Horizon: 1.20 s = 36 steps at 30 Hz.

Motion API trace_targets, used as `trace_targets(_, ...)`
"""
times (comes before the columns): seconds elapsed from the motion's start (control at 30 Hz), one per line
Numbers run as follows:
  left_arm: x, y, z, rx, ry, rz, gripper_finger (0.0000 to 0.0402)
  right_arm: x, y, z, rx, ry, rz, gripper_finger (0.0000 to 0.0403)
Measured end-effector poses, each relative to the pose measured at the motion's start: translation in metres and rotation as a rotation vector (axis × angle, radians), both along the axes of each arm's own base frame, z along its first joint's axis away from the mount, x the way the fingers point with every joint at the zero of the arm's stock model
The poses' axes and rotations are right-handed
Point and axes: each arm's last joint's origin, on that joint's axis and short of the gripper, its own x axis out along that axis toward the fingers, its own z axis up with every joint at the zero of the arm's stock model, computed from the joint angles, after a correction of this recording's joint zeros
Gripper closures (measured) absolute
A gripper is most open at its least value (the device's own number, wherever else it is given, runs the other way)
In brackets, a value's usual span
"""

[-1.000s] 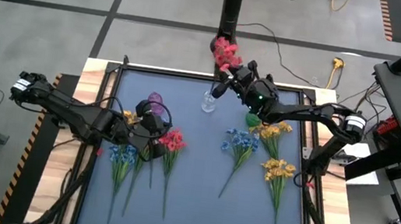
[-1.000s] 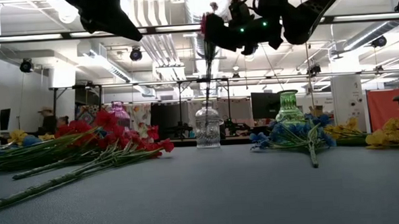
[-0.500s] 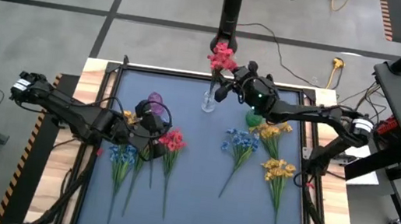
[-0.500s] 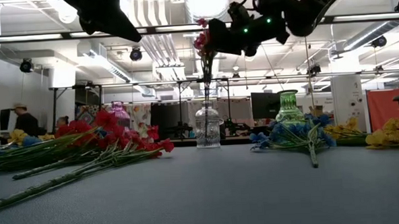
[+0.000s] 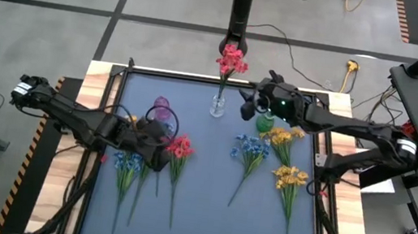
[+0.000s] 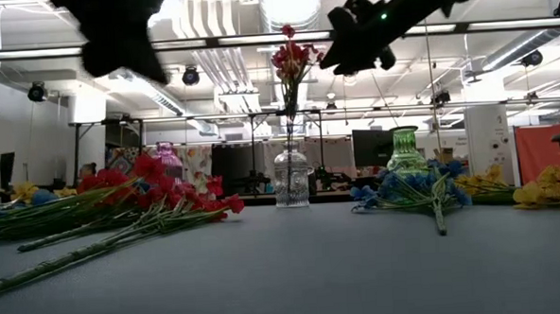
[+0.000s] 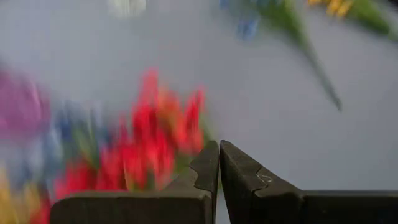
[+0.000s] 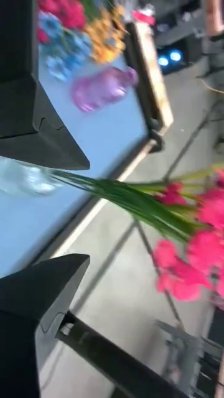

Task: Sort flowers into vase by color
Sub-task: Put the left blue flower into the purple vase

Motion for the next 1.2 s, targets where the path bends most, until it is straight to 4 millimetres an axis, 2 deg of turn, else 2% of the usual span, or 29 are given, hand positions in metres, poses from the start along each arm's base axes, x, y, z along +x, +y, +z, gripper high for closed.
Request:
trace_targets(0.2, -0.024, -0.003, -0.014, -0.298, 0.302, 0.136, 0.0401, -0.006, 0.030, 0.006, 0.046, 0.021, 0.082, 0.0179)
trace_targets(0.37, -0.037, -0.015, -0.019, -0.407, 0.452, 0.233, 0.0401, -0.003, 0.054, 0.007, 0.053, 0.019, 0.164, 0.0179)
trace_targets(0.63, -0.045, -0.060, -0.031, -0.500, 0.546, 0.269, 0.0401, 0.000, 0.078, 0.006, 0.060, 0.028, 0.252, 0.0179)
trace_targets(0.8, -0.054, -0.088, -0.045, -0.552, 0.710, 0.313, 0.0398, 0.000, 0.087, 0.006, 0.060, 0.029, 0.285, 0.0179)
trace_targets(1.0, -0.054, -0.113, -0.067, -0.546, 0.807, 0.377, 0.0357, 0.000, 0.093, 0.005, 0.053, 0.052, 0.313, 0.0179)
trace_targets(1.2, -0.040, -0.129, -0.084, -0.467, 0.802, 0.378, 0.0280, 0.000, 0.098, 0.004, 0.044, 0.067, 0.335, 0.0179)
